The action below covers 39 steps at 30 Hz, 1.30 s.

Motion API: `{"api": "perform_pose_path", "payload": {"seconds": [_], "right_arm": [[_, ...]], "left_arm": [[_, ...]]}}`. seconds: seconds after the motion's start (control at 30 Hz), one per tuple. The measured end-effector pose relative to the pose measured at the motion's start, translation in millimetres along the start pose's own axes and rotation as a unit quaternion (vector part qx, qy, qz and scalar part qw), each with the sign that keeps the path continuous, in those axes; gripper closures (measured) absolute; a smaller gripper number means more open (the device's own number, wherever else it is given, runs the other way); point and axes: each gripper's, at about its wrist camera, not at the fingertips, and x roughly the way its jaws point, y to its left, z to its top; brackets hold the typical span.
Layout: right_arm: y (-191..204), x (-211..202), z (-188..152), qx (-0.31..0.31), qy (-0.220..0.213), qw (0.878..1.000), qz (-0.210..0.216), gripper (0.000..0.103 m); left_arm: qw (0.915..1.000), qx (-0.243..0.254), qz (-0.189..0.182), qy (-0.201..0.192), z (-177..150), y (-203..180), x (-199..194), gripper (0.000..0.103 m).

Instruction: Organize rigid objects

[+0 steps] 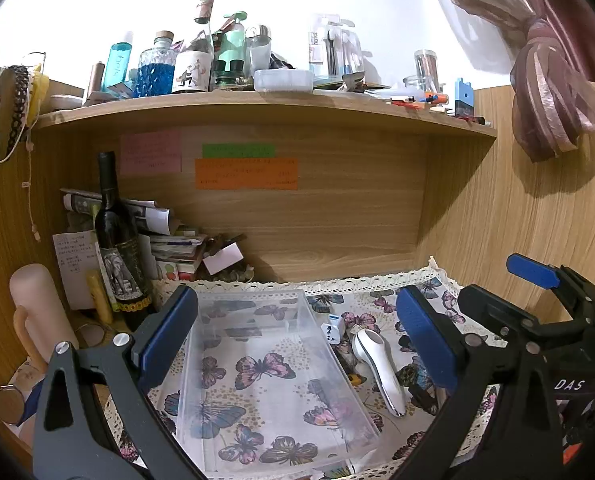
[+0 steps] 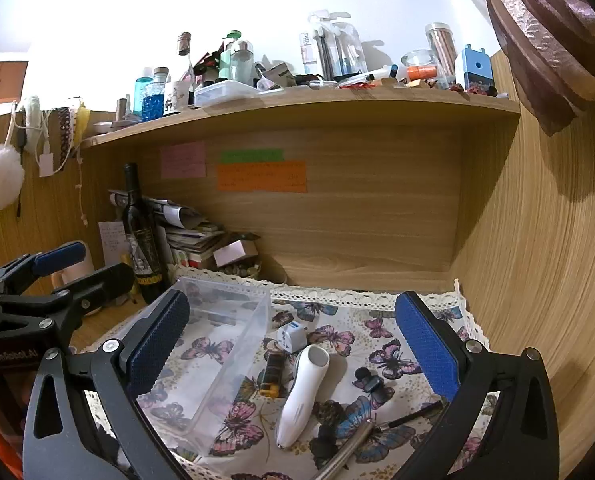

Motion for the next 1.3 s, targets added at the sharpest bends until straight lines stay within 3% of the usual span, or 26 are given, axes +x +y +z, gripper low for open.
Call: {"api": "perform_pose_path", "payload": {"seconds": [1.3], "right_arm": [[5.4,-5.5,1.2,-0.002,-0.008,1.0,0.001,0.0]], "left_arm": [[1.0,0.004,-0.003,-0.003,-1.0,-4.5,-2.8,0.002]]}}
